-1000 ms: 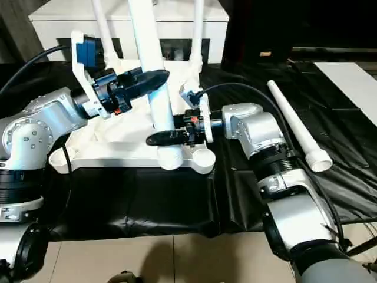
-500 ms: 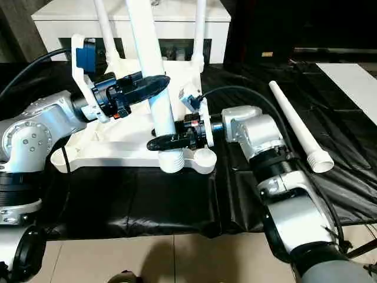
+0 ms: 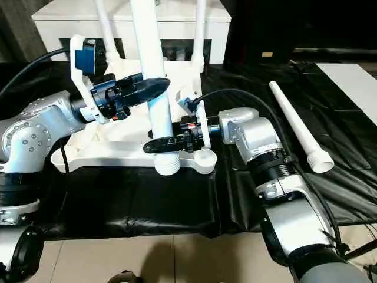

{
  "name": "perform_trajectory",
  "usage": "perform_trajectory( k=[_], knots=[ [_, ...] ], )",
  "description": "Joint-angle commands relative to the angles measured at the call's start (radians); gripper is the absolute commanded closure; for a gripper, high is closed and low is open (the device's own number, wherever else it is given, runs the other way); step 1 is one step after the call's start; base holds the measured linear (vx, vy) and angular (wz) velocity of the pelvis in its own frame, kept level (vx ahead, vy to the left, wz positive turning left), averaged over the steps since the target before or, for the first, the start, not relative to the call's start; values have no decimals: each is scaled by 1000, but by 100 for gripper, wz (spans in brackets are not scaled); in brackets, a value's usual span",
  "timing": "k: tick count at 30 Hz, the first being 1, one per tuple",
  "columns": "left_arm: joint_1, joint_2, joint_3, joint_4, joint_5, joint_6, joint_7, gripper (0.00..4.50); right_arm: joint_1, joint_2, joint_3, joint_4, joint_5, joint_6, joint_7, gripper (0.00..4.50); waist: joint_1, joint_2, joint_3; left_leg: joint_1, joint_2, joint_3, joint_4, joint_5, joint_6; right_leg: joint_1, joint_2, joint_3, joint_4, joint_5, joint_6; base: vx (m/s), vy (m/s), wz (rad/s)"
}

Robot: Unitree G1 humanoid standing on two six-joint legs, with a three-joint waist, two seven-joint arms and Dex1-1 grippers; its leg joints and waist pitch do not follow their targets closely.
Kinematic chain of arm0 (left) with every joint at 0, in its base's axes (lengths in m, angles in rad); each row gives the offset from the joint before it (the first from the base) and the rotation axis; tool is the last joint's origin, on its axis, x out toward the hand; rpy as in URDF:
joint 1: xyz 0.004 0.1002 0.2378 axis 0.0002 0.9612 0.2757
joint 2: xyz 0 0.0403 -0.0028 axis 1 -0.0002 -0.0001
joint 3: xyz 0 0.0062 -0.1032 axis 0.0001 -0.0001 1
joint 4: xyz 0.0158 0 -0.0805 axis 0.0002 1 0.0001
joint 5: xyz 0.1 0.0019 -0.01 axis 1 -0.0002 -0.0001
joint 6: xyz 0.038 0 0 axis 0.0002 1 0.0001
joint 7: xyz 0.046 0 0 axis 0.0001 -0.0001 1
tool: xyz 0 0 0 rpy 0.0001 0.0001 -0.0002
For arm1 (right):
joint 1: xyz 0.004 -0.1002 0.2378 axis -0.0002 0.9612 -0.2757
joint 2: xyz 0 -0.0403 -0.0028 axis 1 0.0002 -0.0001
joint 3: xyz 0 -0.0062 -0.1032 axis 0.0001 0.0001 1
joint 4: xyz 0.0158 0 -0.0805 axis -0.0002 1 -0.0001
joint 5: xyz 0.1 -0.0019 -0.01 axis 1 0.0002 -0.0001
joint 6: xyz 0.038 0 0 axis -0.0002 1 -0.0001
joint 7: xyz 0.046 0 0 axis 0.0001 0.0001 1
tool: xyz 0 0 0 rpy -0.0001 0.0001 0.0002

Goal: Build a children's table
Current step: Rotate table base

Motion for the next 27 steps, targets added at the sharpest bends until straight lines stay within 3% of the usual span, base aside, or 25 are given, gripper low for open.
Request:
perform_trajectory(
  k=[1, 27],
  knots=[
    [3, -1, -25, -29, -22, 9, -41, 274, -1, -13, -18, -16, 1, 1, -16, 136, -2, -6, -89, 21, 8, 7, -66, -145, 22, 69, -32, 28, -50, -101, -256, 0, 0, 0],
    [-15, 4, -22, -2, -1, -13, -57, 274, 8, -56, -12, -71, 45, 45, 93, 132, -1, -2, -89, 21, 8, 6, -64, -157, 21, 69, -31, 27, -51, -107, -261, 0, 0, 0]
  ],
)
